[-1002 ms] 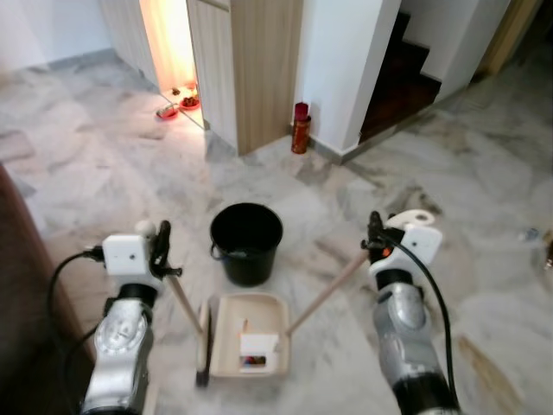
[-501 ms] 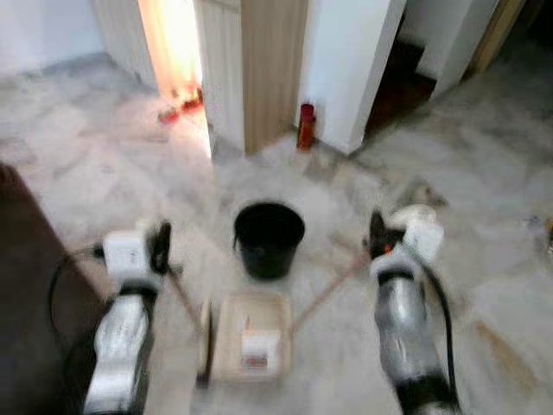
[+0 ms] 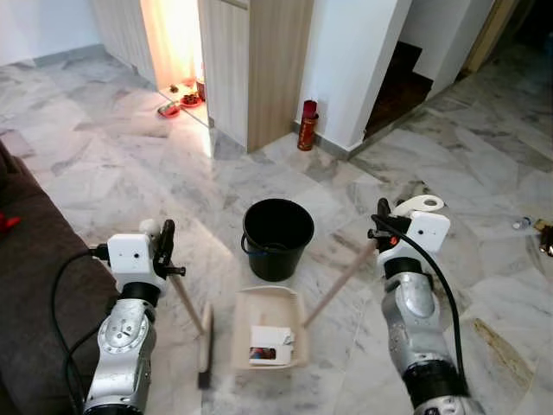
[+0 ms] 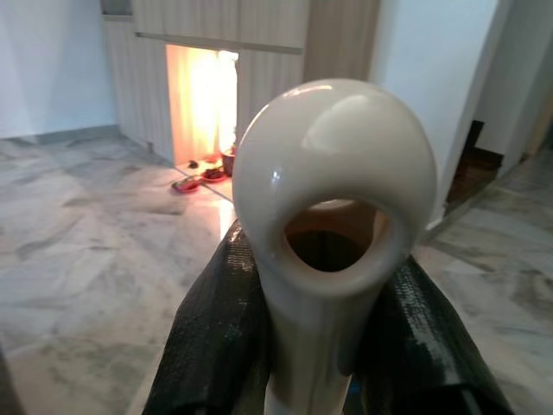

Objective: Sweep floor

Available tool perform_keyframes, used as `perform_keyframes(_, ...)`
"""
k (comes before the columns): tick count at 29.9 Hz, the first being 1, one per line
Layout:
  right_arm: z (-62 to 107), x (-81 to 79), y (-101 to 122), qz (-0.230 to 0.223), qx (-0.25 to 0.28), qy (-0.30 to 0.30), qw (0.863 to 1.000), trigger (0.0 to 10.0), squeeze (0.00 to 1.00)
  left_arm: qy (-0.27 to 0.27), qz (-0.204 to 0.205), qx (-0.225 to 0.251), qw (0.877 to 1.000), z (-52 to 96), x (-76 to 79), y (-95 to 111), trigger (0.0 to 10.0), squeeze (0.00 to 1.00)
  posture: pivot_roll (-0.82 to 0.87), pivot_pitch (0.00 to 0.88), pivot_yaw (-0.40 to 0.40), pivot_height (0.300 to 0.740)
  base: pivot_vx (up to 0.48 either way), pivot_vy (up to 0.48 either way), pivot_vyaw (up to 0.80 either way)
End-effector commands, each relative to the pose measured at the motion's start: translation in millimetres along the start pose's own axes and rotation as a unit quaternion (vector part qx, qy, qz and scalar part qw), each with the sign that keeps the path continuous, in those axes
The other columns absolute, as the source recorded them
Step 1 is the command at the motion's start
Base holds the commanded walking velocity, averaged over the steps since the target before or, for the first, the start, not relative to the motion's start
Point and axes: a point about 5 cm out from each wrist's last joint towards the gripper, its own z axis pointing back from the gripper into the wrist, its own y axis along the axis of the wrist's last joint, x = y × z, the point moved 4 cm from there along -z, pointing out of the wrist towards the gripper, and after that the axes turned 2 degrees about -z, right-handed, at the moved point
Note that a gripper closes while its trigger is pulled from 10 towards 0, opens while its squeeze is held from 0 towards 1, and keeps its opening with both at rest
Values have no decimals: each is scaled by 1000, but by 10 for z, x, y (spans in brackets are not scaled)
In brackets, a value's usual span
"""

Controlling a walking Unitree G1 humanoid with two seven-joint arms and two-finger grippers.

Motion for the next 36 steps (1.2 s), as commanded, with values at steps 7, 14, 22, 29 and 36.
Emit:
perform_keyframes(7,-225,-55,392,-6,69,16,997,10000,0,-10,-6,26,1000,-68,41,121,10000,0,51,0,-62,740,0,0,0)
perform_keyframes(14,-368,-49,697,-67,113,3,991,10000,0,-16,-9,28,999,-102,63,142,10000,0,52,0,-59,740,0,0,0)
perform_keyframes(22,-387,-128,931,-93,159,3,983,10000,0,-20,-9,29,999,-102,71,153,10000,0,55,0,-53,740,0,0,0)
perform_keyframes(29,-342,-157,1130,-38,217,0,975,10000,0,-21,-12,21,999,-116,101,133,10000,0,57,0,-53,740,0,0,0)
perform_keyframes(36,-315,-148,1084,-57,214,-6,975,10000,0,-9,-22,27,999,-109,62,152,10000,0,67,0,-60,740,0,0,0)
